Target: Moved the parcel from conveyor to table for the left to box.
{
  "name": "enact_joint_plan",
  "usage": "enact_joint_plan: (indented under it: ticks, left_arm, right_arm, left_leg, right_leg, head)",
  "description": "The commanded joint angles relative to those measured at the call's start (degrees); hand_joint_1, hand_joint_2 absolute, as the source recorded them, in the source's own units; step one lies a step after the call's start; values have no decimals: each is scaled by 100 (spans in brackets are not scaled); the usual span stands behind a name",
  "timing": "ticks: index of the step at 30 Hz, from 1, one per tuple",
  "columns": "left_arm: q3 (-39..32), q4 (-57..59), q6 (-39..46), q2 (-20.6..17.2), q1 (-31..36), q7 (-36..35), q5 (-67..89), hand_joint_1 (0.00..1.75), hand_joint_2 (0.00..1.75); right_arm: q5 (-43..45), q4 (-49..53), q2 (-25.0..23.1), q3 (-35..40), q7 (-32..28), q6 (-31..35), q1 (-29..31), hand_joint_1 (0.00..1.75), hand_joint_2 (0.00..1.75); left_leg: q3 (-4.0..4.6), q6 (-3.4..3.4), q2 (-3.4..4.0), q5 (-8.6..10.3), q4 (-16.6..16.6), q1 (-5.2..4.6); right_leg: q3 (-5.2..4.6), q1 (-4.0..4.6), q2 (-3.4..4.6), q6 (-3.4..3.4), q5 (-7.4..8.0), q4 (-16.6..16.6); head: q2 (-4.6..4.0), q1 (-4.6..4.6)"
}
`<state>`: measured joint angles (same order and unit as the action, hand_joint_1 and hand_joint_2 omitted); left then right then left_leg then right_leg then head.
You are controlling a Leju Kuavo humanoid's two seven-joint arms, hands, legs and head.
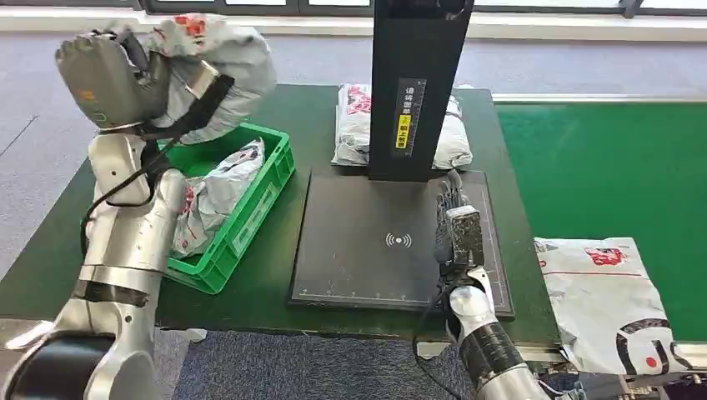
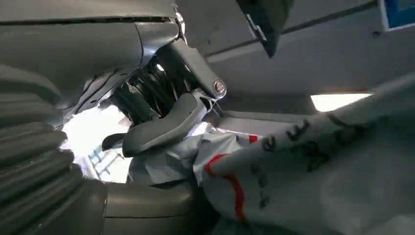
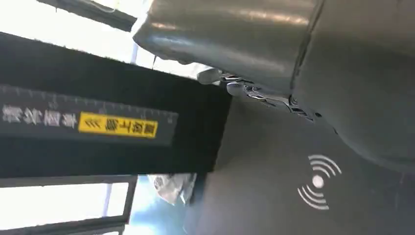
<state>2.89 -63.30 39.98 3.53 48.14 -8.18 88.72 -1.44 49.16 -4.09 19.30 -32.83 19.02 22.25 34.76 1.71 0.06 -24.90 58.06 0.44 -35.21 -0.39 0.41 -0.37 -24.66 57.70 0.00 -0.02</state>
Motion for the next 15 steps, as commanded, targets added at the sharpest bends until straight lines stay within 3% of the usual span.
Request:
enact_joint_plan:
  ticks: [1, 2, 3, 5, 6, 10, 11, 12, 13, 15]
  left_arm:
    - [868, 704, 2, -719, 536, -122, 128, 175, 175]
    - [1441, 1354, 2, -934, 758, -710, 128, 175, 175]
    - [1441, 1354, 2, -934, 758, -710, 128, 175, 175]
    - [2226, 2889, -27, -793, 1294, -1585, 113, 175, 175]
    - [2207, 4551, -112, -706, 1681, -1722, 50, 175, 175]
    - [1811, 5183, -1660, -843, 916, -2099, -244, 175, 175]
    - [1798, 5172, -1550, -881, 801, -2090, -253, 5, 175]
    - [1346, 5144, -1387, -871, 611, -1780, -699, 0, 175]
    - [1457, 5159, -1369, -939, 527, -1851, -556, 0, 0]
    - [988, 5029, -996, -913, 328, -1097, -1063, 0, 0]
  right_arm:
    - [23, 82, 191, -109, 35, -4, 194, 0, 0]
    - [28, 152, 218, -111, 34, 10, 139, 0, 0]
    - [28, 152, 218, -111, 34, 10, 139, 0, 0]
    - [43, 351, 270, -113, 84, 59, 35, 0, 0]
    - [54, 480, 332, -117, 139, 54, -25, 0, 0]
    - [68, 357, 506, -51, 313, -283, 106, 0, 0]
    - [67, 325, 509, -49, 313, -291, 135, 0, 0]
    - [92, 58, 493, -4, 293, -395, 286, 0, 0]
    - [98, -68, 473, 26, 281, -439, 365, 0, 0]
    - [168, -308, 457, 69, 190, -532, 479, 0, 0]
  left_leg:
    - [-4, -3, -17, 2, 0, 4]
    - [2, -3, -16, 7, 2, -1]
    - [1, -5, -16, 5, 3, 3]
    - [3, -4, -24, 6, 5, 4]
    - [-4, -6, -42, 10, 0, 2]
    - [-44, -6, -29, 18, -33, -9]
    - [-40, -7, -12, 13, -29, -13]
    - [-55, -8, 10, 13, -40, -15]
    - [-61, -8, 27, 10, -42, -13]
    - [-42, -6, 61, 2, -24, -7]
  right_leg:
    - [12, 5, -20, 1, -4, -3]
    - [4, 6, -16, 2, -4, 3]
    - [9, 10, -16, 3, -4, 0]
    - [10, 11, -24, 2, -5, 2]
    - [22, 9, -43, 4, -8, -1]
    - [49, -7, -29, 3, 1, -26]
    - [43, -13, -11, 4, 2, -20]
    - [52, -17, 9, 4, 9, -30]
    - [50, -17, 23, 3, 11, -31]
    - [27, -10, 56, 1, 18, -18]
  head:
    - [0, 2]
    - [0, 2]
    - [0, 2]
    - [0, 2]
    - [0, 2]
    - [0, 2]
    - [0, 2]
    - [0, 2]
    - [0, 2]
    - [0, 0]
